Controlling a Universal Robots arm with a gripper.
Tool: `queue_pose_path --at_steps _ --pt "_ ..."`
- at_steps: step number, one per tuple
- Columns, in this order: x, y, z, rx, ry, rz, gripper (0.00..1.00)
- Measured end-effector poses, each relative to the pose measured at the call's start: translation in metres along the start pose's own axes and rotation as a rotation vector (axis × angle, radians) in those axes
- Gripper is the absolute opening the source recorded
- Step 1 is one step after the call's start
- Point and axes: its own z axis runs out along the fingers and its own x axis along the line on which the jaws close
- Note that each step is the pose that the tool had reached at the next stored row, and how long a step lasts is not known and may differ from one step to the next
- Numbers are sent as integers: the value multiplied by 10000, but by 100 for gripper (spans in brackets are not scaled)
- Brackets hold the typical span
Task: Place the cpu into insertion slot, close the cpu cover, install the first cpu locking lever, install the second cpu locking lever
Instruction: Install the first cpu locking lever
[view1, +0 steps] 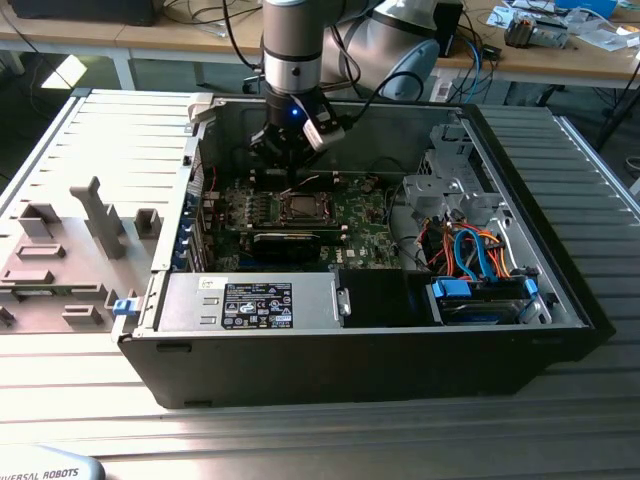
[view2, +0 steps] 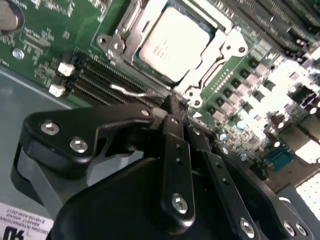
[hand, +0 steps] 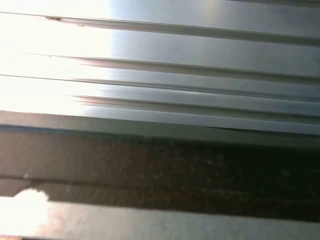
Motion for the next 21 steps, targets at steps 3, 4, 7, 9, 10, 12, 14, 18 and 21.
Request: queue_pose_path --at_steps 3,4,7,9,10,12,14,18,21 --pt "-1 0 10 -62 -3 -1 11" --pt "-1 1 13 -96 -7 0 11" --pt "-3 -7 22 -250 -19 1 11" --pt "-3 -17 28 -313 -24 1 11" --pt "-4 -20 31 -324 -27 1 11" --pt "-6 -24 35 -324 -26 1 11" --pt "-21 -25 40 -322 -23 1 11" --pt "-103 -32 63 -324 -21 2 11" --pt "-139 -34 74 -324 -19 1 11"
